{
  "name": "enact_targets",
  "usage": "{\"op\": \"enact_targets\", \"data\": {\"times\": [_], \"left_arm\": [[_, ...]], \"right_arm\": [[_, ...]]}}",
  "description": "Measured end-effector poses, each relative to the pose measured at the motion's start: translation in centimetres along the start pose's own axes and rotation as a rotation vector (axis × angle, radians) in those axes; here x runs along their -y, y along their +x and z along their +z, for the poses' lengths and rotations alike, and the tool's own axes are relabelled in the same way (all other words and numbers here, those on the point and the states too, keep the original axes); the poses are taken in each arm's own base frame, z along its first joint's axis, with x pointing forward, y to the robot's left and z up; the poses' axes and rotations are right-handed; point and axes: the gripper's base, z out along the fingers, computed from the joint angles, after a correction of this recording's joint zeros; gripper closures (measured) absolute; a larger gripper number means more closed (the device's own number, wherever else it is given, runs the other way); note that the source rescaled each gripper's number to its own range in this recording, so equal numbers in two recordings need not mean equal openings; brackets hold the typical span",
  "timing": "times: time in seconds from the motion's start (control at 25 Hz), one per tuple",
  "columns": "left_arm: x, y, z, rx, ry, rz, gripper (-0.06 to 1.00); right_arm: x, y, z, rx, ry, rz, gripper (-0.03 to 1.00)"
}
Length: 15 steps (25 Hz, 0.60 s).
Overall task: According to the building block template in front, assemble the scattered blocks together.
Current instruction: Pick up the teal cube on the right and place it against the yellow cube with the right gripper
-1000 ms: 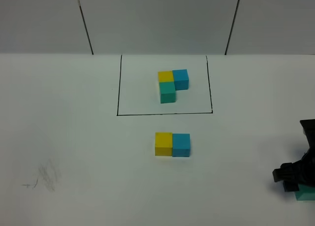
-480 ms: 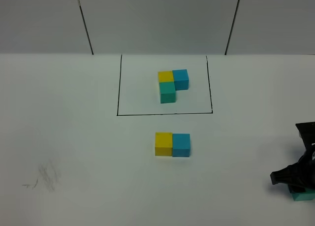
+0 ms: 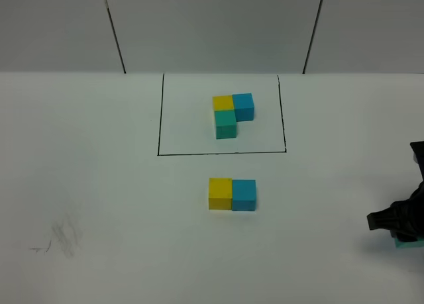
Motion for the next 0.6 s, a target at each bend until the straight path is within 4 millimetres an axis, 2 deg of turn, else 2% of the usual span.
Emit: {"op": "enact_targets", "data": {"times": [0.2, 0.4, 0.6], "left_arm": [[0.0, 0.0, 0.0, 0.0, 0.0, 0.0, 0.27], [0.0, 0.0, 0.0, 0.0, 0.0, 0.0, 0.27], [0.0, 0.0, 0.0, 0.0, 0.0, 0.0, 0.27]], "right_arm": [[-2.5, 0.2, -2.2, 0.037, -0.098, 0.056, 0.96], [-7.2, 1.1, -3.3, 0.021, -0.21, 0.012, 0.96], [-11.3, 2.0, -4.8, -0.012, -0.217, 0.076, 0.96]]}}
